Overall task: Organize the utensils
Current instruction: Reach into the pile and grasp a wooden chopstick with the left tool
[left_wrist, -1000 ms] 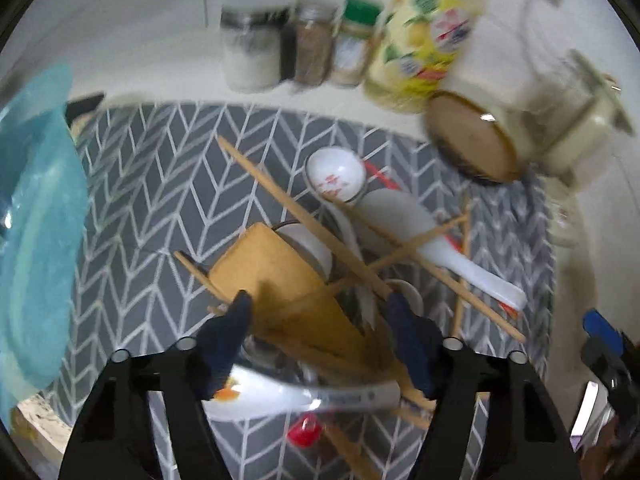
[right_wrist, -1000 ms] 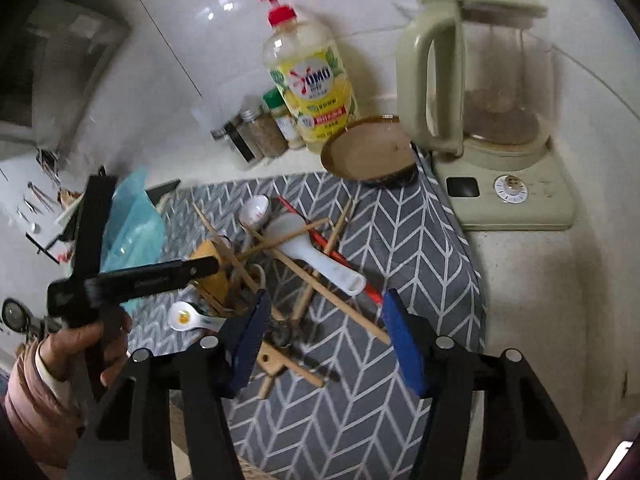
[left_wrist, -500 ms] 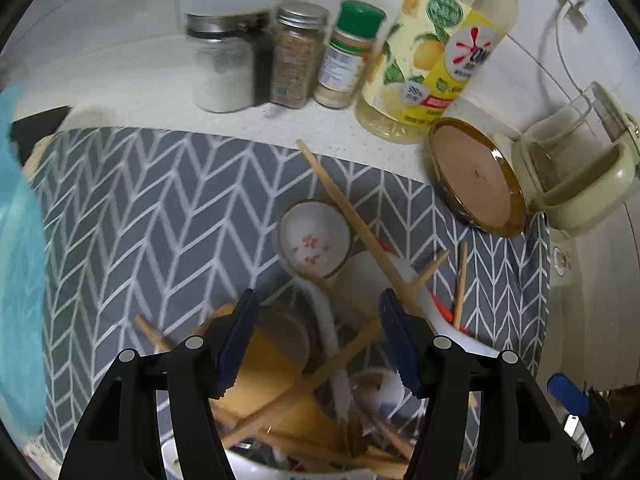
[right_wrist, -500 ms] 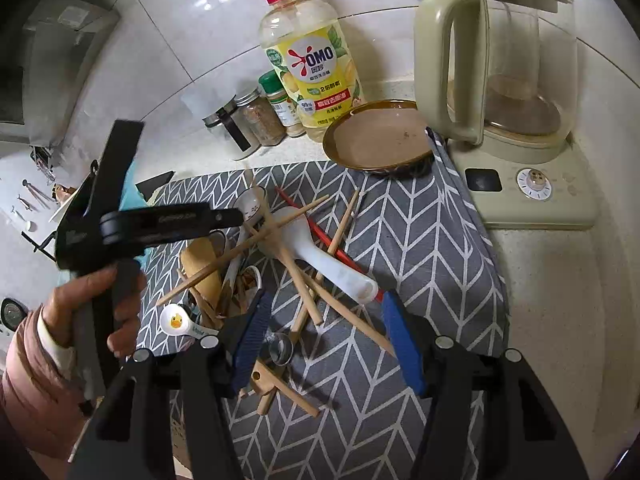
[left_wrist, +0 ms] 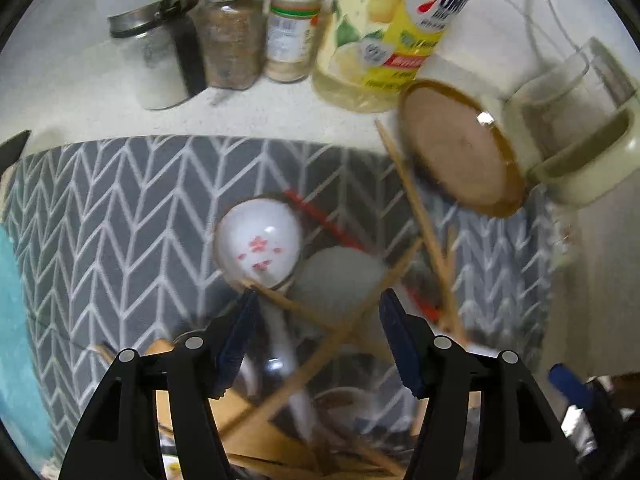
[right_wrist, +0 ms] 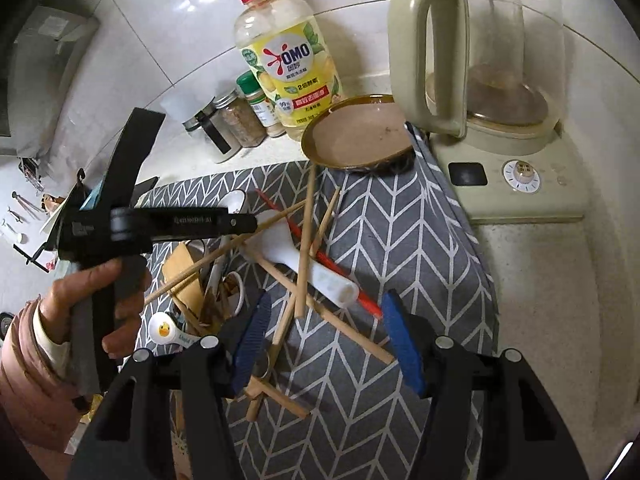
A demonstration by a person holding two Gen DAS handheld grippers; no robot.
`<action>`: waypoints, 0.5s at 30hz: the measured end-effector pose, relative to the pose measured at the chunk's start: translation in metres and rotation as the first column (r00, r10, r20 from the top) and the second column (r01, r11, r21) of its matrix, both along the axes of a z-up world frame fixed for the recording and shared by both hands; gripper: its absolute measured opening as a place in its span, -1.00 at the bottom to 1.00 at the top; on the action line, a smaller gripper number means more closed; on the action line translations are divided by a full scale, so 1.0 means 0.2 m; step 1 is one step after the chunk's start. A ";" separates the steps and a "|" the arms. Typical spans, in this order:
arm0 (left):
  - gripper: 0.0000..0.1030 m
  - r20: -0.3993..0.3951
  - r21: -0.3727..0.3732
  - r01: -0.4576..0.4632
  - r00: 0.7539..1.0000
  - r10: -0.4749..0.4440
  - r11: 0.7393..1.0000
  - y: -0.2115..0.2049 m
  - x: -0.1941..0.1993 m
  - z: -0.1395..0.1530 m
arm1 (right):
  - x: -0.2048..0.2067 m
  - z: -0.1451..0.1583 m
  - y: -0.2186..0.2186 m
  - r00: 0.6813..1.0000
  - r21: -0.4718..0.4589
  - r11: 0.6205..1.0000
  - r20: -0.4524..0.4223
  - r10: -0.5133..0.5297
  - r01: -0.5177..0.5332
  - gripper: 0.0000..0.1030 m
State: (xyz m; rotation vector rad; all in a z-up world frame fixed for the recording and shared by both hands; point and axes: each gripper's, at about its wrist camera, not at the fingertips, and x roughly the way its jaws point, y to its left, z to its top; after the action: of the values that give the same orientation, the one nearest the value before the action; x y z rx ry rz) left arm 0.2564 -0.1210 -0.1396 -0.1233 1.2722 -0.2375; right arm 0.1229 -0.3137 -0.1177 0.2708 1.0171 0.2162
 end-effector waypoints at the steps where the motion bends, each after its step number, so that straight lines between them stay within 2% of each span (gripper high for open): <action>1: 0.22 0.015 -0.002 0.014 1.000 -0.014 1.000 -0.02 0.00 0.02 | 0.00 0.01 0.00 1.000 -0.001 1.000 0.005 -0.004 0.004 0.11; 3: 0.22 0.035 0.003 0.057 0.998 -0.057 0.998 -0.09 0.00 0.05 | 0.00 0.03 -0.01 1.000 -0.003 1.000 0.010 -0.011 0.011 0.11; 6: 0.22 0.020 0.003 0.120 0.993 -0.120 0.993 -0.22 0.00 0.03 | 0.00 0.04 -0.04 1.000 -0.011 1.000 0.012 -0.022 0.022 0.11; 9: 0.22 0.002 -0.041 0.161 0.987 -0.161 0.986 -0.32 -0.04 0.01 | 0.00 0.05 -0.07 0.999 -0.010 0.999 0.014 -0.037 0.037 0.11; 14: 0.21 0.003 -0.019 0.180 0.984 -0.180 0.983 -0.47 -0.03 -0.03 | -0.01 0.04 -0.11 0.999 -0.013 0.999 0.002 -0.051 0.051 0.11; 15: 0.16 -0.012 -0.023 0.179 0.984 -0.180 0.984 -0.49 -0.02 -0.06 | -0.01 0.05 -0.11 0.999 -0.011 0.999 0.001 -0.053 0.053 0.11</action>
State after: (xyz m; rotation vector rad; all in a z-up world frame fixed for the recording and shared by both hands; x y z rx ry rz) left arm 0.2530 -0.2194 -0.1510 -0.0283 1.2963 -0.4061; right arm 0.1207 -0.3367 -0.1087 0.2871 1.0089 0.1623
